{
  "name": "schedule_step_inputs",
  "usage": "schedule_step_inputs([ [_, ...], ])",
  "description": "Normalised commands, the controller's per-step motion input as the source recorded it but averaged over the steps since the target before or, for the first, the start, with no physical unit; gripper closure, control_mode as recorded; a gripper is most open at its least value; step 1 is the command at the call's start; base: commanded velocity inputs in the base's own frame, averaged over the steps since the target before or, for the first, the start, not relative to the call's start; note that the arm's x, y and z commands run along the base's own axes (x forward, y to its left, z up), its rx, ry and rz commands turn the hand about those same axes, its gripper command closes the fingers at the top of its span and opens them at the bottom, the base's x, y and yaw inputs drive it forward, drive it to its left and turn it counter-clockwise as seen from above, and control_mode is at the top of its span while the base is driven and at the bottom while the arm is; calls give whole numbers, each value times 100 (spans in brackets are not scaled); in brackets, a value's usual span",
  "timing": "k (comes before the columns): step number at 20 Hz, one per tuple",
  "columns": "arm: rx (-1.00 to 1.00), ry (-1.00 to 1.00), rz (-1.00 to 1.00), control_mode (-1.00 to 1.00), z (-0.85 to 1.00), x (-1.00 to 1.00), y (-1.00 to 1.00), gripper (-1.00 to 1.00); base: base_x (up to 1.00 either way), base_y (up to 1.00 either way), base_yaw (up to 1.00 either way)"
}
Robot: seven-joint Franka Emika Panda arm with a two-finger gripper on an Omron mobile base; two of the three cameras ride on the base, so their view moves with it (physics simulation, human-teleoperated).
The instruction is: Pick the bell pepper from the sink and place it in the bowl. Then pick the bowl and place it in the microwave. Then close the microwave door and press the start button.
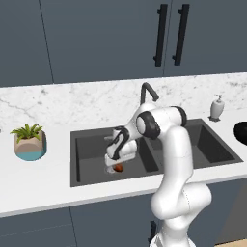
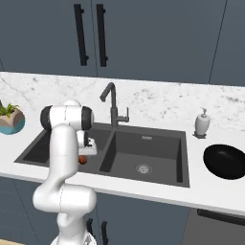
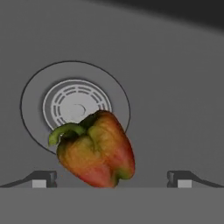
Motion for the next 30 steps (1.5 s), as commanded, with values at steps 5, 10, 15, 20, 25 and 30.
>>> schedule_step_inputs([
  [5,0,-5,0,-100,-1,-18,0,-100,0,0,0],
  [10,0,-1,0,-100,0,31,0,-100,0,0,0],
  [15,0,0,2,-100,0,67,0,-100,0,0,0],
  [20,0,0,0,-100,-4,33,0,-100,0,0,0],
  [25,0,-3,0,-100,-17,-39,0,-100,0,0,0],
  [30,2,-3,-5,-100,-1,-38,-4,-100,0,0,0],
])
